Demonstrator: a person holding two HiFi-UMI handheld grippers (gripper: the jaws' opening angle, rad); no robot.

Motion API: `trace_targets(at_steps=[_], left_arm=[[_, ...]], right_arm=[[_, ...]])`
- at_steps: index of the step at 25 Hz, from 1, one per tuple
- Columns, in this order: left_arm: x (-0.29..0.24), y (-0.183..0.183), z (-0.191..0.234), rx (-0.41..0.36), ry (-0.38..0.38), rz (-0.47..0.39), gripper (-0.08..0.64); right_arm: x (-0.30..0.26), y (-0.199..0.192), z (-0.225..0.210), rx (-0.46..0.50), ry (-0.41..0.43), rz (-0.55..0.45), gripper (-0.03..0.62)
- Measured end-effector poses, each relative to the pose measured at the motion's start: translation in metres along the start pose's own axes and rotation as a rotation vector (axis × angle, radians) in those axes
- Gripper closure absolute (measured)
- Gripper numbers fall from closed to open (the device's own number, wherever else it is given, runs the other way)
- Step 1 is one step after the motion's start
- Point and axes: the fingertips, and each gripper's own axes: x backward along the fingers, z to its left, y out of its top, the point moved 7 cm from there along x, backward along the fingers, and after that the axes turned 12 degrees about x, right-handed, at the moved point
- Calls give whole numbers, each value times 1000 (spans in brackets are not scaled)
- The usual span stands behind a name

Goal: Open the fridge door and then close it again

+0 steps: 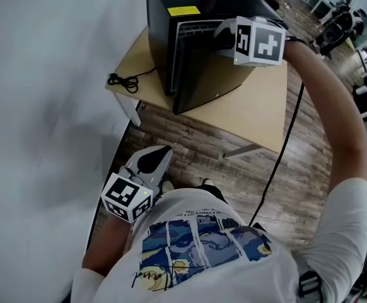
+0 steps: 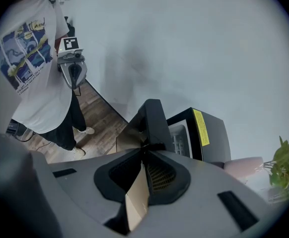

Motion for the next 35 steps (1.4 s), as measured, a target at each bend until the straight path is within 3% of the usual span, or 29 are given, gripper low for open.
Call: trace_targets(at_steps=[17,27,35], left_arm=[[-33,1,-17,-7,-108,42,546],[-63,4,-39,-9,-83,28,546],[-91,9,-83,-19,-37,-4,546]], right_arm=[[30,-10,63,107,-43,-103,546],[49,-25,96,205,-56,-152,545],[78,-48,135,297,-50,-214,540]])
